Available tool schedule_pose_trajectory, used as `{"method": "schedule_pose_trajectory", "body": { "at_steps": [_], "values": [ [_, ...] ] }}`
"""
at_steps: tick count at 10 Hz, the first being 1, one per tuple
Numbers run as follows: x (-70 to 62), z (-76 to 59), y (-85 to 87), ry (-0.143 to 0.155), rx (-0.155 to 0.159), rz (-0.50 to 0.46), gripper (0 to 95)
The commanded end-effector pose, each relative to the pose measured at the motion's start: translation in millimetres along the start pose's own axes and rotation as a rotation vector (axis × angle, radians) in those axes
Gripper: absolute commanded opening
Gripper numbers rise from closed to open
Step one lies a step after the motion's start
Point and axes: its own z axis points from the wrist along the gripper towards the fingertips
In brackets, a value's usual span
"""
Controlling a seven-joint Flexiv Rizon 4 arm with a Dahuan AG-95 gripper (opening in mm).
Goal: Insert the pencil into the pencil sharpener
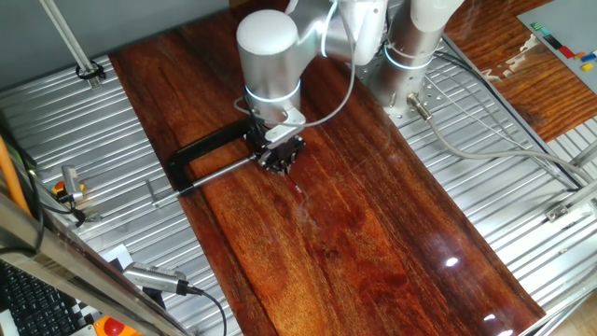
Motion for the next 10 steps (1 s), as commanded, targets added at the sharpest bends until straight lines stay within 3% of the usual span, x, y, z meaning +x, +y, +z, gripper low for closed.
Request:
{"method": "schedule_pose_trajectory", "body": {
  "at_steps": [1,6,8,10],
  "values": [
    [4.6,-0.8,-3.6,-0.002,-0.005,-0.013,0.0],
    [6.6,-1.8,-5.6,-0.016,-0.030,0.023,0.0],
    [-1.4,-2.0,-9.1,-0.008,-0.029,0.017,38.0],
    [-7.7,-3.8,-10.8,-0.005,-0.029,0.023,38.0]
  ]
}}
